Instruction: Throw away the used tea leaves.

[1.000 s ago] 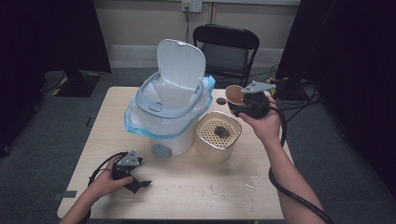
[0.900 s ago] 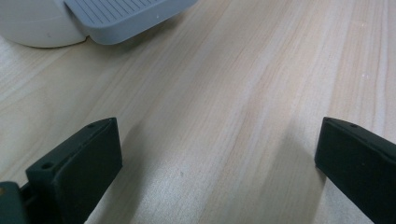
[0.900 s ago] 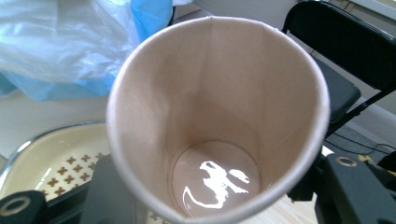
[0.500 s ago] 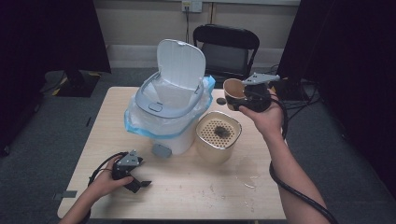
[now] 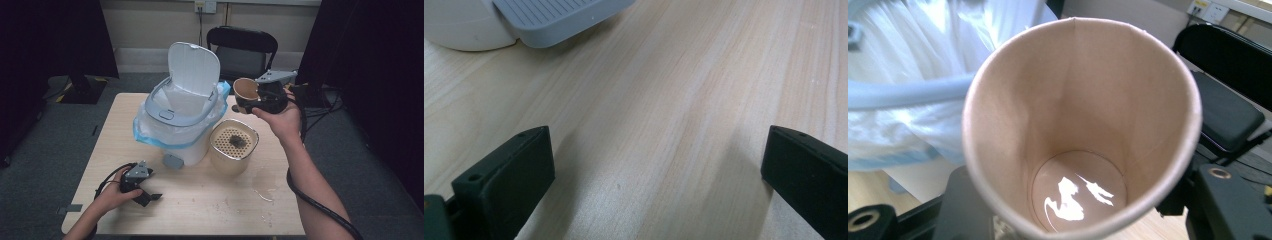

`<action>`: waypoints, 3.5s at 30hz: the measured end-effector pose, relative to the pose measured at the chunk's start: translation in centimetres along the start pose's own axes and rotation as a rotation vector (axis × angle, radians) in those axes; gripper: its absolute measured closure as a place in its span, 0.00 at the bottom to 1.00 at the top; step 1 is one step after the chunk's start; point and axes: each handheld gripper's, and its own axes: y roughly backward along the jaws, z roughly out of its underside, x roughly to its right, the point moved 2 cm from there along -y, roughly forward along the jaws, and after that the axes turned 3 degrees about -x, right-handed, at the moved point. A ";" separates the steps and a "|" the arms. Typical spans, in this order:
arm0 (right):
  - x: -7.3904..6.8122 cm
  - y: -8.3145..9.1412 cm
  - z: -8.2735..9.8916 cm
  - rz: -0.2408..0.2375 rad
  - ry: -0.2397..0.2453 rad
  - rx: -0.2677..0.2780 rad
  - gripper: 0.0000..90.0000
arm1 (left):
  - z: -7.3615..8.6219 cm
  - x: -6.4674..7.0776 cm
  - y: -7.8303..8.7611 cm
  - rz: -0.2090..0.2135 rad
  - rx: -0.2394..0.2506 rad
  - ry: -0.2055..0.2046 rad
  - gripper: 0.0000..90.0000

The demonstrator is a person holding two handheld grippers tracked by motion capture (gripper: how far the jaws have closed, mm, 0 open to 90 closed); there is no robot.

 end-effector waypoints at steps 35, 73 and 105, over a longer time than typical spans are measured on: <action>-3.1 -0.7 -5.0 -0.094 0.006 0.036 0.47 | 0.0 0.0 0.0 0.000 0.000 0.000 0.00; -7.4 -5.3 -7.6 -0.191 0.046 0.033 0.46 | 0.0 0.0 0.0 0.002 0.000 0.003 0.00; -8.5 -7.7 -7.2 -0.209 0.027 0.041 0.26 | 0.0 0.0 0.0 0.003 0.000 0.003 0.00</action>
